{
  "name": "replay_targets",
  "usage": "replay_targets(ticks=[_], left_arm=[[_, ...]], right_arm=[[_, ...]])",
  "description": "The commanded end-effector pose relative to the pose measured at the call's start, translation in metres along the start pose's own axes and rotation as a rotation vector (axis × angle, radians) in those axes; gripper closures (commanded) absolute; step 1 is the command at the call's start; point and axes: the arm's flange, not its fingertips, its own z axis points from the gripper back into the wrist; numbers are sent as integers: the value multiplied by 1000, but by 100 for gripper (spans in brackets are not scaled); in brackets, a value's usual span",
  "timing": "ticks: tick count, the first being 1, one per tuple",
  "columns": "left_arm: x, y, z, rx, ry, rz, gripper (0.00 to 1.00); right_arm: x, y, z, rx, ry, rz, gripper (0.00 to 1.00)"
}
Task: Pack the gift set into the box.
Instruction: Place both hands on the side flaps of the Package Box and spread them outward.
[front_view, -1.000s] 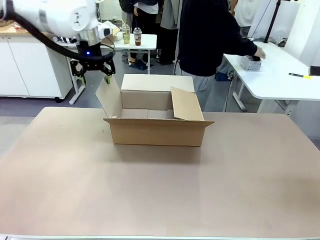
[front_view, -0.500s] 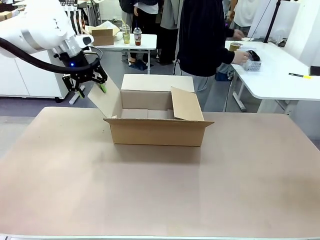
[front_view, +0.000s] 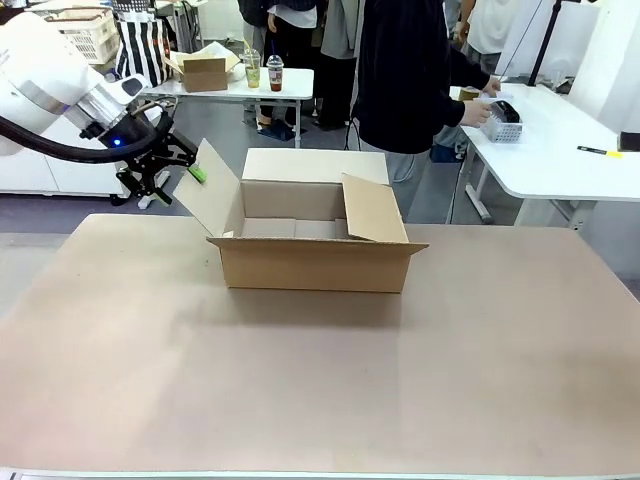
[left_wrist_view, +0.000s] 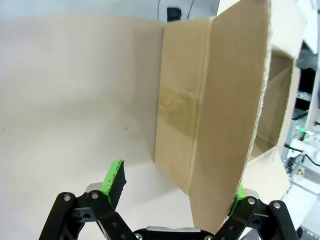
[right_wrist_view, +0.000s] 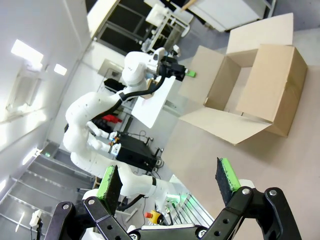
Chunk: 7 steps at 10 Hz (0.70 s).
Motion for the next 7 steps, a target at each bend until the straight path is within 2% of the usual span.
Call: replay_targets(ticks=[1, 6, 7], left_arm=[[3, -13, 5, 54, -27, -14, 0], [3, -13, 5, 54, -27, -14, 0], [3, -13, 5, 54, -27, -14, 0]], right_arm=[[3, 0, -2, 14, -10, 26, 0], [0, 0, 0, 0, 0, 0, 0], [17, 18, -21, -97, -24, -74, 0]])
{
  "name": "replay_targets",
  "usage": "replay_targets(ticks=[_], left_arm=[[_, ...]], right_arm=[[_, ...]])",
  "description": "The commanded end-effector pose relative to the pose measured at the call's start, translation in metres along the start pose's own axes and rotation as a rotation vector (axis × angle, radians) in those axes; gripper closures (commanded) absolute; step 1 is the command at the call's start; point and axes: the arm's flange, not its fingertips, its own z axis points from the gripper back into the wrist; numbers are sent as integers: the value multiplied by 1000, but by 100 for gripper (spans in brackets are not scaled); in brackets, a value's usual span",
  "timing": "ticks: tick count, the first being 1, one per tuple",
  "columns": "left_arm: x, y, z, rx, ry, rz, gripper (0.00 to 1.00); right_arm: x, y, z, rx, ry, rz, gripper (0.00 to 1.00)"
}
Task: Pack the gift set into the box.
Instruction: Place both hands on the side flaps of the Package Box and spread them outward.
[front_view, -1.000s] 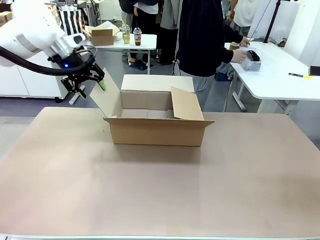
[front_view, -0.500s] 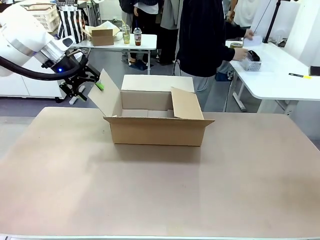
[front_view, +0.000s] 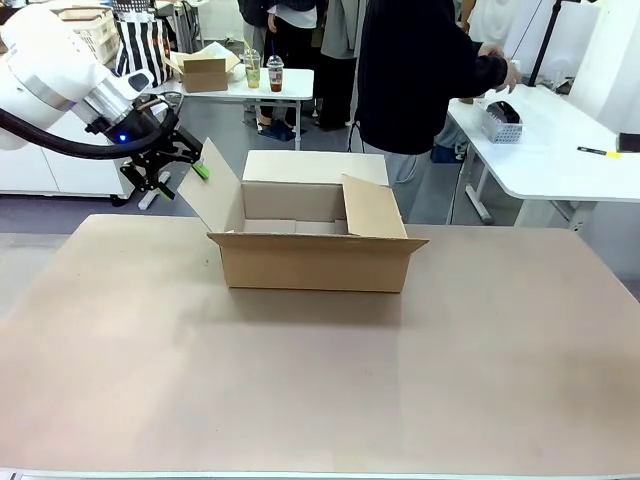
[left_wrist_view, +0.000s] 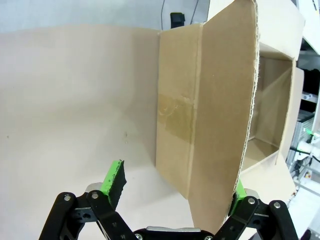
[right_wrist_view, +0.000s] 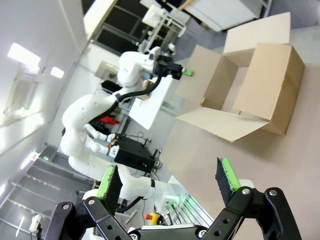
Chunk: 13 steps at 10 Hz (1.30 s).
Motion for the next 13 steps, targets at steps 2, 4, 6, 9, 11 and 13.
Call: replay_targets(ticks=[2, 4, 6, 9, 11, 13], left_arm=[[-1, -1, 3, 19, -3, 15, 0], [-1, -1, 3, 19, -3, 15, 0], [-1, -1, 3, 19, -3, 15, 0], [-1, -1, 3, 19, -3, 15, 0], [-1, -1, 3, 19, -3, 15, 0], [-1, -1, 3, 19, -3, 15, 0]], right_arm=[[51, 87, -112, -381, 73, 67, 0], [63, 137, -218, -607, 212, 156, 0], [57, 138, -304, -903, 185, 225, 0], [26, 148, -326, -809, 192, 326, 0], [34, 103, -337, -871, 268, 325, 0], [50, 116, -385, -1099, 340, 337, 0]])
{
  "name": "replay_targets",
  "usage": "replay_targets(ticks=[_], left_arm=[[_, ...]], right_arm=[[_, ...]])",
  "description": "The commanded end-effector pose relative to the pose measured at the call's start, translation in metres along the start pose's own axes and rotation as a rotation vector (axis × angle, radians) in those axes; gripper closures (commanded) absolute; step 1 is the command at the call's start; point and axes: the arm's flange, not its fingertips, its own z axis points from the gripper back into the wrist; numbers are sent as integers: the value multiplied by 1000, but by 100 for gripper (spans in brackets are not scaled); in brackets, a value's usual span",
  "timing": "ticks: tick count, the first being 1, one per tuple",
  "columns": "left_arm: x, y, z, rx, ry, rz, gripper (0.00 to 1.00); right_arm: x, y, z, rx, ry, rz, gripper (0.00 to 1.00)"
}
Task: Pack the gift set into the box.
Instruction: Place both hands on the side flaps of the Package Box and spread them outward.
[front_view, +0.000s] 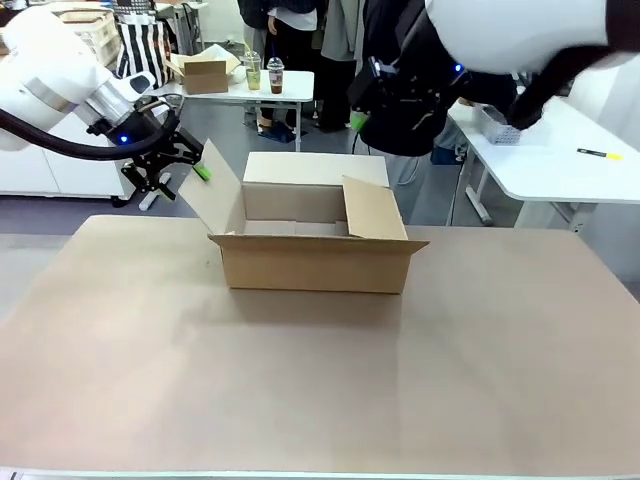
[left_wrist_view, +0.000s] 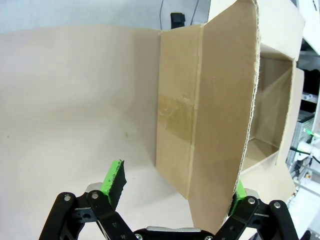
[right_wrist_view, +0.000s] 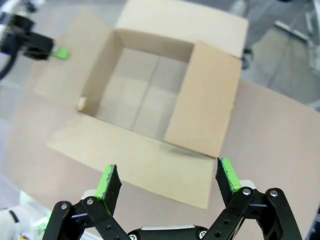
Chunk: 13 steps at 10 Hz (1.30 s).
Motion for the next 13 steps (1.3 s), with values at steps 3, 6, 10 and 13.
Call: replay_targets(ticks=[3, 6, 10, 13], left_arm=[[-1, -1, 3, 18, -3, 14, 0], [-1, -1, 3, 18, -3, 14, 0], [-1, -1, 3, 18, -3, 14, 0], [-1, -1, 3, 18, -3, 14, 0]], right_arm=[[177, 23, -105, -284, 378, -46, 0], [177, 58, -225, -244, 576, -107, 0], [131, 69, -277, -321, 557, -192, 0], [123, 53, -287, -442, 566, -205, 0]])
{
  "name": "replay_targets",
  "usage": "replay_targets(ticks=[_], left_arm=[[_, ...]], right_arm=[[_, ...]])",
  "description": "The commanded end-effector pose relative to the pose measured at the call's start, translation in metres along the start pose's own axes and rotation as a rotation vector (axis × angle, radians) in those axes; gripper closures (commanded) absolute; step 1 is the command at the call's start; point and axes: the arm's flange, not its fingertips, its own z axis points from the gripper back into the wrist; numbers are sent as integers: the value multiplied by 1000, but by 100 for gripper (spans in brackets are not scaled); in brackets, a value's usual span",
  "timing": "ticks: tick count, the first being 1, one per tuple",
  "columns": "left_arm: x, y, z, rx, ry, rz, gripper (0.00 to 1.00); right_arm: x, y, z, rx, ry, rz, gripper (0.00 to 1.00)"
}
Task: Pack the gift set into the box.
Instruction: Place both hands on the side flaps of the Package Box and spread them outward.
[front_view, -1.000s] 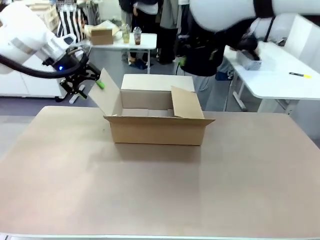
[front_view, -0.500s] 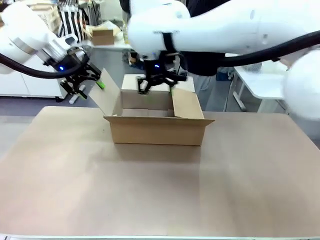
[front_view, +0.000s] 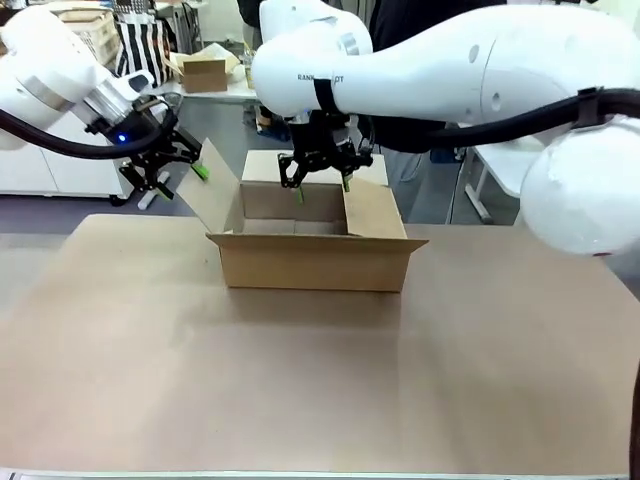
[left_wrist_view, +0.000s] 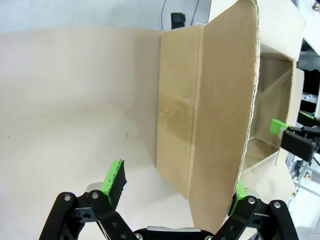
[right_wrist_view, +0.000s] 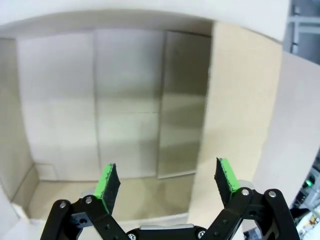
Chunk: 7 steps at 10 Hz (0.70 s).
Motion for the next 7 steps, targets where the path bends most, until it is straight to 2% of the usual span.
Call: replay_targets(ticks=[1, 4, 7], left_arm=[[-1, -1, 3, 17, -3, 13, 0], [-1, -1, 3, 17, -3, 13, 0], [-1, -1, 3, 17, -3, 13, 0]], right_arm=[[5, 2, 0, -109, -25, -98, 0], [11, -3, -23, -209, -53, -126, 0], [14, -14, -46, -304, -39, -161, 0]])
